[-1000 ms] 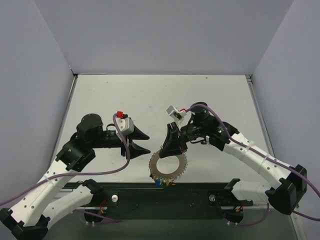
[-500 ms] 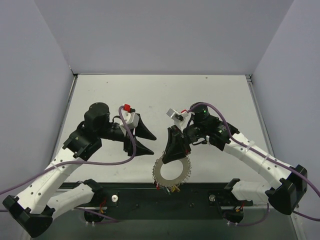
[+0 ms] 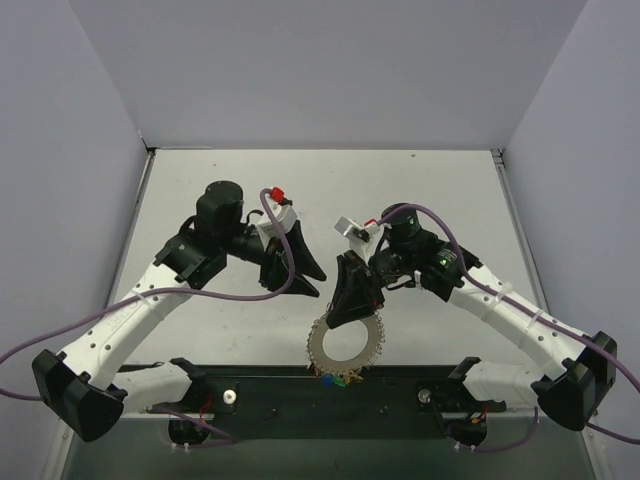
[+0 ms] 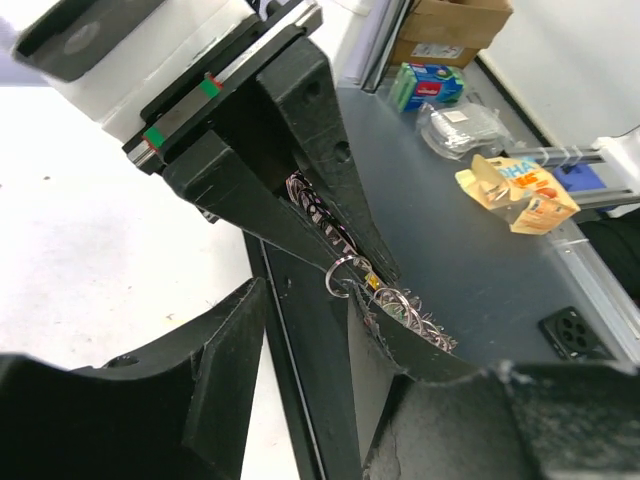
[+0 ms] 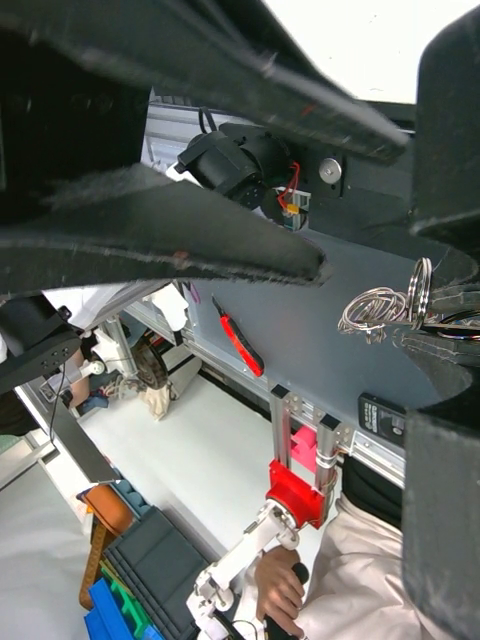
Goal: Put the keys on the keyring
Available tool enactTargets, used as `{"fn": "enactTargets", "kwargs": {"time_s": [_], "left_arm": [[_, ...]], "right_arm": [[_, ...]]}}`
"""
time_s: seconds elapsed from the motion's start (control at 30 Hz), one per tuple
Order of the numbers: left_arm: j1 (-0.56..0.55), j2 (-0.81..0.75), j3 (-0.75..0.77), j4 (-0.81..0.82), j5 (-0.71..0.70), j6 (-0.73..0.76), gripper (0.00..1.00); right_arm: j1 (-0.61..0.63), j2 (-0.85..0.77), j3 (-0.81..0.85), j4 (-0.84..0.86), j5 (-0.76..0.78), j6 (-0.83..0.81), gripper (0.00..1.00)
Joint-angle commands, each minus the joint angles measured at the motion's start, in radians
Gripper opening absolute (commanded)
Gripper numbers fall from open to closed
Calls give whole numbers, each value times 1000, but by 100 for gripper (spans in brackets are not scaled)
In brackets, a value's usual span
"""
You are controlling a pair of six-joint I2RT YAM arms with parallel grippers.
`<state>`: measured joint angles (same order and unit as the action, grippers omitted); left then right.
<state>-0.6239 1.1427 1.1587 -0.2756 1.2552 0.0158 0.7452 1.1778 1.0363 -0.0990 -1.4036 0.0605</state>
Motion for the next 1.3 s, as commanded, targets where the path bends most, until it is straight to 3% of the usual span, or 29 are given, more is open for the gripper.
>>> {"fn": "enactTargets", "kwargs": {"time_s": [0.0, 0.1, 0.3, 0.43, 0.57, 0.67, 0.83, 1.07, 1.27], "left_arm": [[-3, 29, 18, 154, 85, -105, 48], [-10, 46, -4, 246, 99, -186, 49], [-30, 81, -7, 234, 130, -211, 49], [-31, 84, 5, 79, 106, -104, 48], [-31, 42, 38, -105, -142, 45, 47], [-30, -30, 9, -83, -314, 21, 49], [-25, -159, -62, 7, -508, -76, 61], [-20, -228, -157, 32, -516, -143, 62], [-19, -259, -206, 32, -508, -157, 58]], "right_arm": [[-3, -33, 56, 19, -64, -30, 0], [-1, -30, 59, 12, -57, -34, 0], [-7, -30, 59, -8, -32, -50, 0], [-10, -33, 59, -27, -3, -51, 0], [-17, -41, 54, -54, 70, -94, 0], [-18, -44, 51, -57, 127, -96, 0], [-23, -79, 30, -39, 253, -76, 0], [-88, -127, -62, 198, 308, 106, 0], [-127, -135, -143, 450, 230, 287, 0]]}}
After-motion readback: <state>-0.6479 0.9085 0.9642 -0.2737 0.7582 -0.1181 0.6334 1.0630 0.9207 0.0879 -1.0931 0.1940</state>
